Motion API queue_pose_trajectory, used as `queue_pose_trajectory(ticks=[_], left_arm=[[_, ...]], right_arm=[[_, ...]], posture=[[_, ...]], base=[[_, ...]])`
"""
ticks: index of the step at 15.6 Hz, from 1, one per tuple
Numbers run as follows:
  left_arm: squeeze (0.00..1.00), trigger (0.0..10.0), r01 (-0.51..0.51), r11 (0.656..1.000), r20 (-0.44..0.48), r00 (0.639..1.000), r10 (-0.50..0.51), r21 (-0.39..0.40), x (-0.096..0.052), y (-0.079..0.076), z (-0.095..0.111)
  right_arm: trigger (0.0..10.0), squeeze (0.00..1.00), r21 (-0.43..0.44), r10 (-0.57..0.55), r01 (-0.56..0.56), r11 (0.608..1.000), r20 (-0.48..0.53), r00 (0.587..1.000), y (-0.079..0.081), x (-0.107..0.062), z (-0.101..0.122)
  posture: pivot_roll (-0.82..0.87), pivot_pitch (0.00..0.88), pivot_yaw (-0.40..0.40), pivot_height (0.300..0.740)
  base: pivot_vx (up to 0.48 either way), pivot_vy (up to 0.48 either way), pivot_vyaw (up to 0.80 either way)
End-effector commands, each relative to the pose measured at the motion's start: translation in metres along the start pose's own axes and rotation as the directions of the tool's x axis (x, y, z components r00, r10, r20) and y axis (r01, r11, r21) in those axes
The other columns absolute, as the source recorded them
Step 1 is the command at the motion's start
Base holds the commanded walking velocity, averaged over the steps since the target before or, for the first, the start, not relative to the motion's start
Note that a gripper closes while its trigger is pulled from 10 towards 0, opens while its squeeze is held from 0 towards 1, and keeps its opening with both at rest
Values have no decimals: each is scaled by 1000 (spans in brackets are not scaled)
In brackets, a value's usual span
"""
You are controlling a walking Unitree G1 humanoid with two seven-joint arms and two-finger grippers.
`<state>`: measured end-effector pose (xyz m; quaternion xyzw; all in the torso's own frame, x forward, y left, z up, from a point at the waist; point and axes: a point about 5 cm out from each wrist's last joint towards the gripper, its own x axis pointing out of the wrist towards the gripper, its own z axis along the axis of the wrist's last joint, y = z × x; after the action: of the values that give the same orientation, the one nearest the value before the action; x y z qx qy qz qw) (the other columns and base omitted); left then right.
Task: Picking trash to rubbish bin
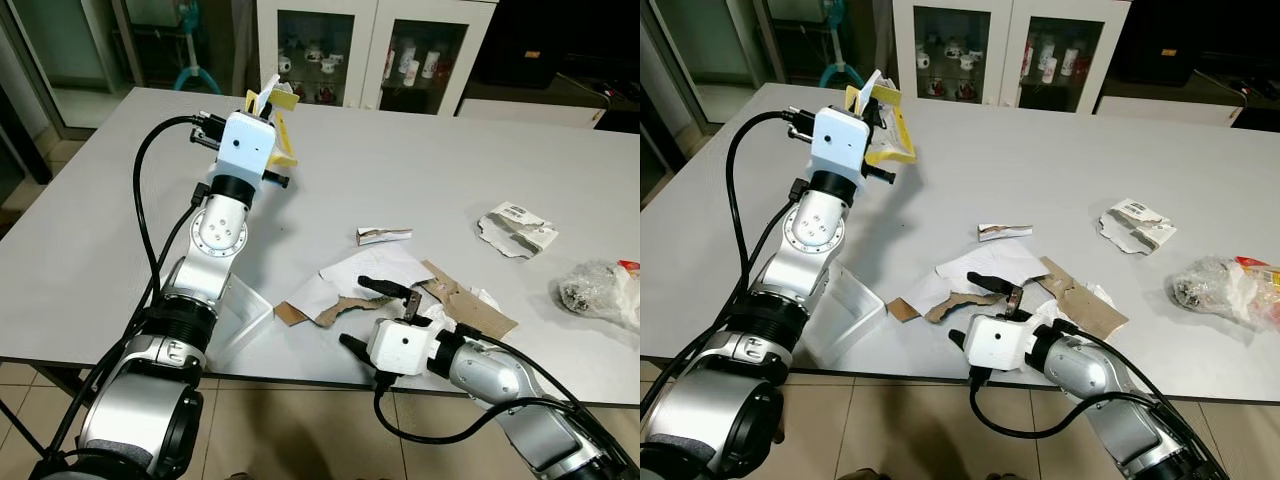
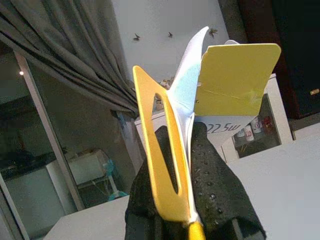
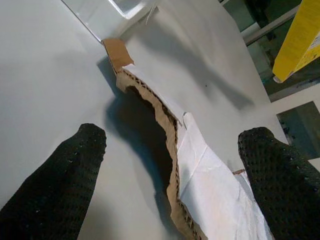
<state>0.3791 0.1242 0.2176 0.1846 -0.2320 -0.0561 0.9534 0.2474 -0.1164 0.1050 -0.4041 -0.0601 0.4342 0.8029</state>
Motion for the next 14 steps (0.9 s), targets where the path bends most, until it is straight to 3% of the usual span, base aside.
queue_pose_trajectory(ticks=[1, 4, 14], left_arm=[[0, 10000, 9, 1000, 28, 1000, -9, 7, 6, -4, 8], [0, 10000, 7, 1000, 30, 1000, -8, 9, 7, -3, 9], [0, 10000, -16, 1000, 30, 999, 16, 24, 9, 3, 10]], right_arm=[[10000, 0, -1, 2, -2, 1000, -13, 1000, -3, -2, -3], [10000, 0, 27, -13, 15, 1000, -49, 999, 1, 9, -10], [10000, 0, 97, -185, 198, 975, -129, 974, -13, 44, -17]], posture=[[-77, 30, -51, 740], [-59, 37, -54, 740], [-43, 38, -41, 740]], base=[[0, 0, 0], [0, 0, 0], [0, 0, 0]])
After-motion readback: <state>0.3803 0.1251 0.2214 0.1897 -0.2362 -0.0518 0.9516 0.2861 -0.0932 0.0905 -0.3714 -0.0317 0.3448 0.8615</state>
